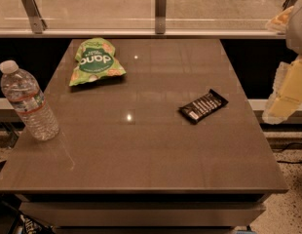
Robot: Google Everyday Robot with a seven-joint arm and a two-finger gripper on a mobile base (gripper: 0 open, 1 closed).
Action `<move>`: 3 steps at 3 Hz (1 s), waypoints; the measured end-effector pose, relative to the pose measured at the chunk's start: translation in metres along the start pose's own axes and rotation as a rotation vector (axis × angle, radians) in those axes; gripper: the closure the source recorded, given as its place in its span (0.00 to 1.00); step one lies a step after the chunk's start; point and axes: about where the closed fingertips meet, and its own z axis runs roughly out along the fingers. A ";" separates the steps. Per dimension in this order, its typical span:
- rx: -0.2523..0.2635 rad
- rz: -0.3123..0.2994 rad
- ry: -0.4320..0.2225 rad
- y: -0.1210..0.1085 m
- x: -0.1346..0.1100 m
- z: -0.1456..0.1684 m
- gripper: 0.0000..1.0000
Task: Move rxbar chocolate near green rice chip bag
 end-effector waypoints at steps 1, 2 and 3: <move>0.000 0.000 0.000 0.000 0.000 0.000 0.00; 0.013 -0.057 -0.010 -0.009 -0.004 0.000 0.00; 0.012 -0.138 -0.002 -0.026 -0.006 0.004 0.00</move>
Offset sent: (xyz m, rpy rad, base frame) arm 0.0248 0.0023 0.0049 -0.0388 -0.0461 0.1440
